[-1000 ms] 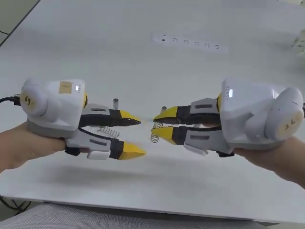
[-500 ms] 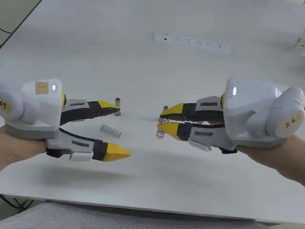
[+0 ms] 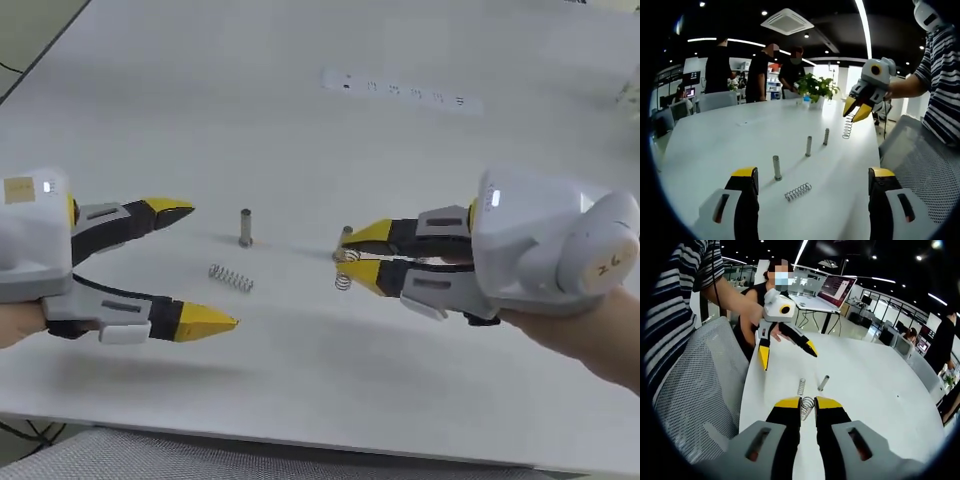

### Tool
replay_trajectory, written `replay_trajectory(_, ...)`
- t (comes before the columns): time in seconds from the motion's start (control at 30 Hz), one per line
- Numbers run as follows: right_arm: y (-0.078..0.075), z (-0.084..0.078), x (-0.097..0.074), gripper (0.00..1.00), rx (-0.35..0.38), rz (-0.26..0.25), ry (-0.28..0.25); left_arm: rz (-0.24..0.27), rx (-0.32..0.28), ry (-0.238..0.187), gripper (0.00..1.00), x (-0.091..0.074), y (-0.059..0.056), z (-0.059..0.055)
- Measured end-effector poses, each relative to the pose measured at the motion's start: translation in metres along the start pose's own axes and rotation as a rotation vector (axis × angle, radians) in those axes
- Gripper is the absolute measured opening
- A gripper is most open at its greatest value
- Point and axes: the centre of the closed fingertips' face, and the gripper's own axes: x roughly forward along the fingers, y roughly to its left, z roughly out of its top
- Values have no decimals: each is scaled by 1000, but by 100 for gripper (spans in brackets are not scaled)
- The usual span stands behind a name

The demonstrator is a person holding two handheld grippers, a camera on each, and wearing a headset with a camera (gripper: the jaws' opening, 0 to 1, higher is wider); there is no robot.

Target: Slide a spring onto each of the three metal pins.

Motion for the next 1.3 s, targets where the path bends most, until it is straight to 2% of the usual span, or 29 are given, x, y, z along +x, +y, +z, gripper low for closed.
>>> replay_trajectory(0.17,-3,-2,1,12,-1,-14,4,11,-7,-11,97,-3,1,-1)
replay_trajectory(0.23,-5,-3,2,12,0,-22,7,20,-1,-5,97,-4,3,-3)
replay_trajectory(0.57,-21,-16,3,12,39,-73,20,68,-21,-31,97,-12,14,1)
replay_trajectory(0.83,-32,-25,6,12,49,-92,36,84,-36,-33,97,-16,17,-2)
replay_trajectory(1.3,-70,-27,19,12,79,-172,38,106,-44,-34,97,-19,22,-4)
